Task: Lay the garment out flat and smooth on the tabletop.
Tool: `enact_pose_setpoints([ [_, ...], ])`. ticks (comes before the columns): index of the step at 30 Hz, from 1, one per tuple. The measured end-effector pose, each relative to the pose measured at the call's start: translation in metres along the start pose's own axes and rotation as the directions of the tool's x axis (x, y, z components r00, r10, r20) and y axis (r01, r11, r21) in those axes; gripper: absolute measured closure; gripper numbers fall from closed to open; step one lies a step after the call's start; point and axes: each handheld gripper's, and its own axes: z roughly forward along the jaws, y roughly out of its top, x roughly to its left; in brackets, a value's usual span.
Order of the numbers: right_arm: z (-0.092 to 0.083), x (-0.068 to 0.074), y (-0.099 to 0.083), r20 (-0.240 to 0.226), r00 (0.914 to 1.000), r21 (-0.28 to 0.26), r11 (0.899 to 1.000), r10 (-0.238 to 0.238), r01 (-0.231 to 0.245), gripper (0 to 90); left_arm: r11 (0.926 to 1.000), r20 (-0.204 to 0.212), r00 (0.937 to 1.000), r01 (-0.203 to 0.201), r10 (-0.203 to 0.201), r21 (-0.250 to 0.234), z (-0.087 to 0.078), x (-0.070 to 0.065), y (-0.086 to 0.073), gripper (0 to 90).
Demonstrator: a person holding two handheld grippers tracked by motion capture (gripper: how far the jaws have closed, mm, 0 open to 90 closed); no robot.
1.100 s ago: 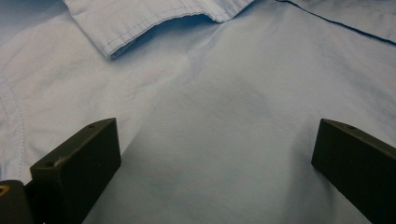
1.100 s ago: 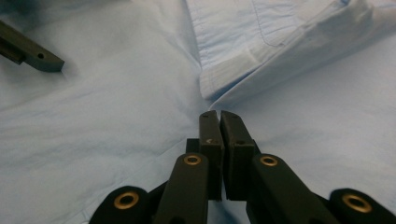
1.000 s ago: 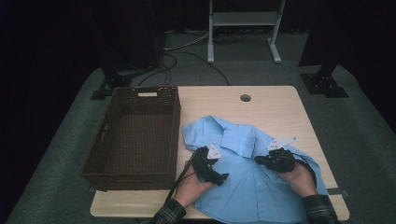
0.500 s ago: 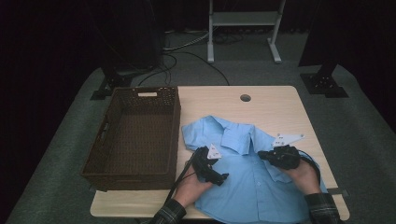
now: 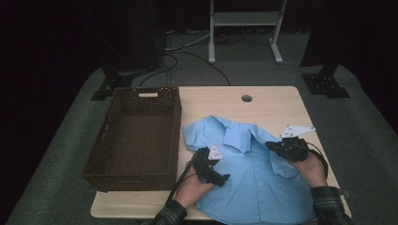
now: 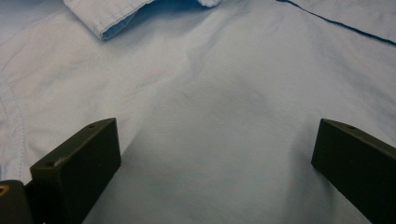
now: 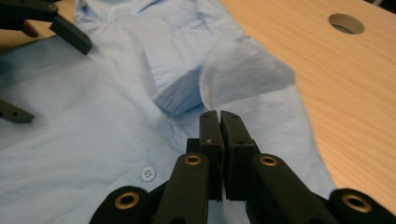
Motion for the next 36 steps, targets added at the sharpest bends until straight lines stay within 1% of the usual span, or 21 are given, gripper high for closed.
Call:
enact_pose_setpoints([
  [9, -0.001, -0.016, 0.009, 0.044, 0.9990, 0.006, 1.000, -0.001, 0.000, 88.9, 1.0000, 0.000, 1.0000, -0.003, 0.003, 0.002, 0.000, 0.000, 0.000, 0.0],
  [16, -0.008, -0.027, 0.017, 0.080, 0.9966, -0.017, 1.000, 0.019, -0.018, 89.0, 1.0000, 0.000, 1.0000, -0.003, 0.003, 0.002, 0.000, 0.000, 0.000, 0.0],
  [19, -0.010, -0.032, 0.021, 0.095, 0.9952, -0.029, 0.999, 0.021, -0.019, 88.9, 1.0000, 0.000, 1.0000, -0.001, 0.001, 0.002, 0.000, 0.000, 0.000, 0.0],
  [26, -0.014, -0.043, 0.032, 0.128, 0.9914, -0.040, 0.999, 0.026, -0.021, 89.0, 1.0000, 0.000, 1.0000, -0.004, 0.004, 0.003, 0.000, 0.000, 0.000, 0.0],
  [36, -0.017, -0.059, 0.044, 0.155, 0.9868, -0.060, 0.997, 0.048, -0.039, 88.9, 1.0000, -0.001, 1.0000, -0.003, 0.003, 0.003, 0.000, 0.000, 0.000, 0.0],
])
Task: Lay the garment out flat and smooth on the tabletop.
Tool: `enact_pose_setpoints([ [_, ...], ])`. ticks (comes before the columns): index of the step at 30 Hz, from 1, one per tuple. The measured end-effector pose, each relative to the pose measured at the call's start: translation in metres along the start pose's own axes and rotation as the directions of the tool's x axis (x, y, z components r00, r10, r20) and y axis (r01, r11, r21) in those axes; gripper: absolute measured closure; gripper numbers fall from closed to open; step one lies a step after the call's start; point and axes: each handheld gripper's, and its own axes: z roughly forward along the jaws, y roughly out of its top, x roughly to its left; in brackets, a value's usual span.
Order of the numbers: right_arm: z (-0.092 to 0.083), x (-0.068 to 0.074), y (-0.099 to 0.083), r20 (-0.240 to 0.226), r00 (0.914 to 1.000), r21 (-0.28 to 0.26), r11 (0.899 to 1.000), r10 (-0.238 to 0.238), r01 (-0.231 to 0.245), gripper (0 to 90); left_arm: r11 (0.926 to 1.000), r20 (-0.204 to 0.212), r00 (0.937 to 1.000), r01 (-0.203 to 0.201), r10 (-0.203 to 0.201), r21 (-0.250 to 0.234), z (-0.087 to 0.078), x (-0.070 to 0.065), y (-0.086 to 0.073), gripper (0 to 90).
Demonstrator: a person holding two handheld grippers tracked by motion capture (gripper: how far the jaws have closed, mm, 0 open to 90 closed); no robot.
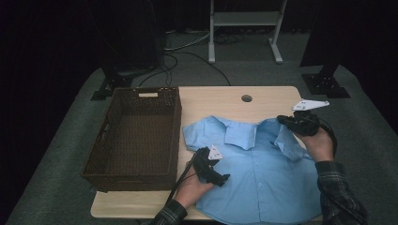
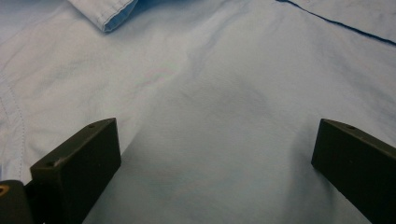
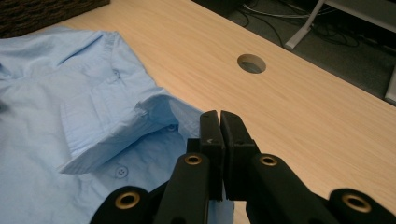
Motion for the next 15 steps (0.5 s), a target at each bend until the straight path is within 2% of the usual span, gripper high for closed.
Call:
enact_pose_setpoints([
  [10, 0.004, -0.021, 0.006, 0.034, 0.9984, -0.011, 0.999, 0.046, -0.046, 88.9, 1.0000, -0.001, 1.0000, 0.000, 0.000, -0.002, 0.000, 0.000, 0.000, 0.0],
  [15, 0.008, -0.033, 0.008, 0.048, 0.9965, 0.002, 0.998, 0.069, -0.069, 88.9, 1.0000, 0.001, 1.0000, 0.003, -0.003, -0.003, 0.000, 0.000, 0.000, 0.0],
])
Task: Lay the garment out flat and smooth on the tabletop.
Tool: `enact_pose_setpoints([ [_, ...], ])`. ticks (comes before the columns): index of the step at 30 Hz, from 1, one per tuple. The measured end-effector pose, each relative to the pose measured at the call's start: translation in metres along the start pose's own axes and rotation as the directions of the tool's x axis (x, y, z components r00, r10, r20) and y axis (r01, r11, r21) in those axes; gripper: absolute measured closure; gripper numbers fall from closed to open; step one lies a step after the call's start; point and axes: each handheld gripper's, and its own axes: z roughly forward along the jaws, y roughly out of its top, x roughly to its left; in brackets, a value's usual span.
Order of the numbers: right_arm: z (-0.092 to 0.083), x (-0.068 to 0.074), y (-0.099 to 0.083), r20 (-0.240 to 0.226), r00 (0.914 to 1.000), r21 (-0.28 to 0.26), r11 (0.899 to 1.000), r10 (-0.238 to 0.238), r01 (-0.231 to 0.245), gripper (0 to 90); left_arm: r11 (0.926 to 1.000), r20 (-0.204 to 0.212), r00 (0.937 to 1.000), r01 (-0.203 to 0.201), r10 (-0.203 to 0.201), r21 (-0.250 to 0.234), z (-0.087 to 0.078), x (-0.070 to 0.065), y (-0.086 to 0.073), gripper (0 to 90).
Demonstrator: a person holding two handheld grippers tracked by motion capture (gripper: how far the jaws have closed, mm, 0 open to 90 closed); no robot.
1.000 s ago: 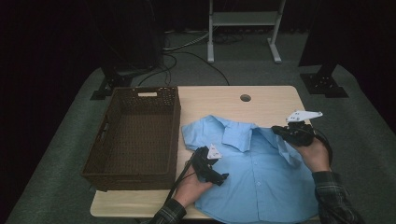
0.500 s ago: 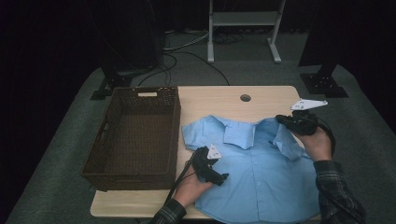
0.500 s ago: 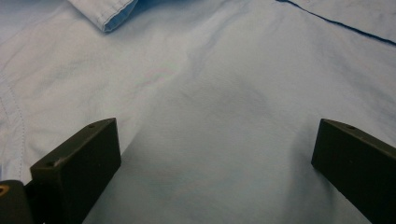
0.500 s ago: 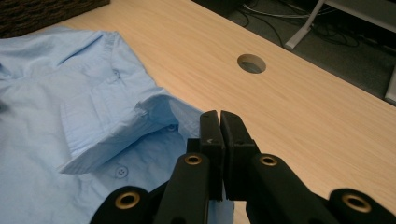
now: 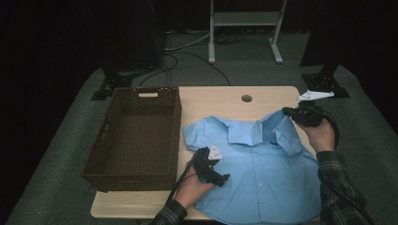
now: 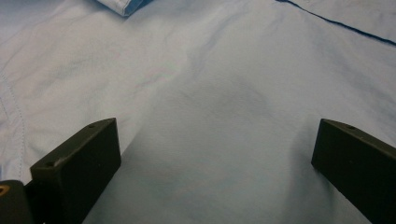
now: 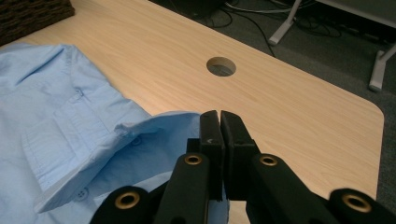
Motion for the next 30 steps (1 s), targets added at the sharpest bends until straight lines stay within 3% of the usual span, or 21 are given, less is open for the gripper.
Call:
enact_pose_setpoints([
  [9, 0.012, -0.021, -0.005, 0.020, 0.9982, 0.020, 0.998, 0.057, -0.058, 88.9, 1.0000, -0.001, 1.0000, -0.002, 0.002, 0.001, 0.000, 0.000, 0.000, 0.0],
  [23, 0.040, -0.050, -0.011, 0.064, 0.9931, 0.077, 0.992, 0.099, -0.104, 88.7, 1.0000, 0.000, 1.0000, -0.002, 0.002, 0.002, 0.000, 0.000, 0.000, 0.0],
  [30, 0.061, -0.063, -0.026, 0.094, 0.9838, 0.098, 0.982, 0.152, -0.161, 88.5, 1.0000, 0.000, 1.0000, -0.002, 0.002, 0.001, 0.000, 0.000, 0.000, 0.0],
])
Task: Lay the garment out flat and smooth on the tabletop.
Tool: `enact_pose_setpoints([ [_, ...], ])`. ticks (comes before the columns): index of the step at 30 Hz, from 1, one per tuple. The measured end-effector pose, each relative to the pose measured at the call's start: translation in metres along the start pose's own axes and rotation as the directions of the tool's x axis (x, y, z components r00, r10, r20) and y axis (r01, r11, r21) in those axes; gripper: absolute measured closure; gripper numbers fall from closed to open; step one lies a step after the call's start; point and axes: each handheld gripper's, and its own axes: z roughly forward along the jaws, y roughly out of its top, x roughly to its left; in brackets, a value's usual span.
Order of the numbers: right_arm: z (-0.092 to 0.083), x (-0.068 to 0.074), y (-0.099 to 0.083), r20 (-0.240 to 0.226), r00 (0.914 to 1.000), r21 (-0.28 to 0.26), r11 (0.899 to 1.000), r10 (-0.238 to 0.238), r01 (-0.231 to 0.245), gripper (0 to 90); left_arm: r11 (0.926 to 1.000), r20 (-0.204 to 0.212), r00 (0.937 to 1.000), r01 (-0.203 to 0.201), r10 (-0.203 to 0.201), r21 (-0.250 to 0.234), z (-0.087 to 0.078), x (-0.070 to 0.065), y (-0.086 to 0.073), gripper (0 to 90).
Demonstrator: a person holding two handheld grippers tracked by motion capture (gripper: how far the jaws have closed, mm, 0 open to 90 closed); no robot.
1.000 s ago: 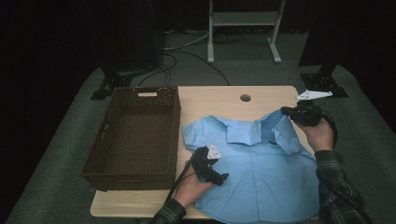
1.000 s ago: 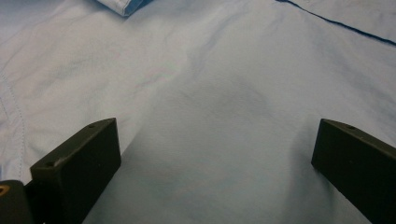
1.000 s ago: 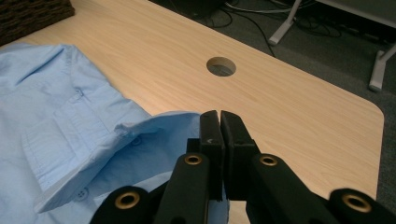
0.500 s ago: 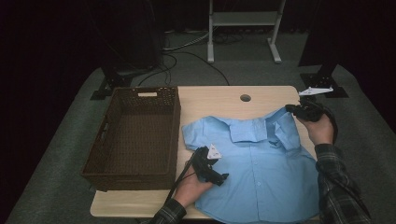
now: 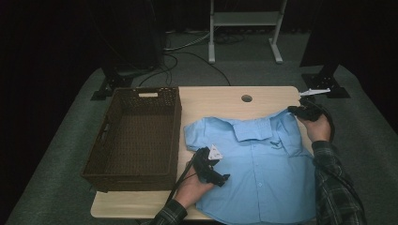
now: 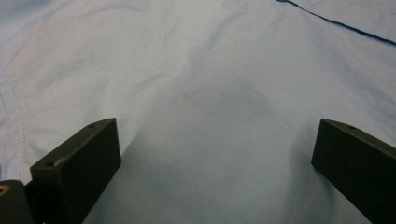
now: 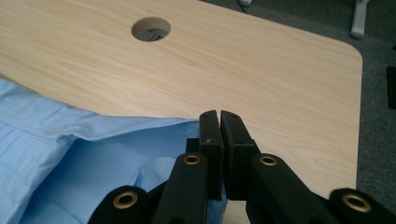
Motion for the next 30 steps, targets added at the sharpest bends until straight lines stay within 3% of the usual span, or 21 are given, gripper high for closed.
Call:
enact_pose_setpoints([
  [13, 0.028, -0.010, -0.012, 0.016, 0.9989, 0.048, 0.998, 0.044, -0.045, 88.3, 1.0000, 0.000, 1.0000, 0.000, 0.000, 0.000, 0.000, 0.000, 0.000, 0.0],
  [17, 0.034, -0.011, -0.016, 0.025, 0.9983, 0.049, 0.997, 0.052, -0.053, 84.7, 1.0000, 0.000, 1.0000, 0.000, 0.000, 0.000, 0.000, 0.000, 0.000, 0.0],
  [24, 0.024, -0.010, -0.012, 0.020, 0.9979, -0.003, 0.998, 0.062, -0.062, 68.7, 1.0000, 0.000, 1.0000, 0.000, 0.000, 0.000, 0.000, 0.000, 0.000, 0.0],
  [30, 0.008, -0.008, -0.005, 0.012, 0.9984, -0.050, 0.997, 0.056, -0.056, 61.2, 1.0000, 0.000, 1.0000, 0.000, 0.000, 0.000, 0.000, 0.000, 0.000, 0.0],
])
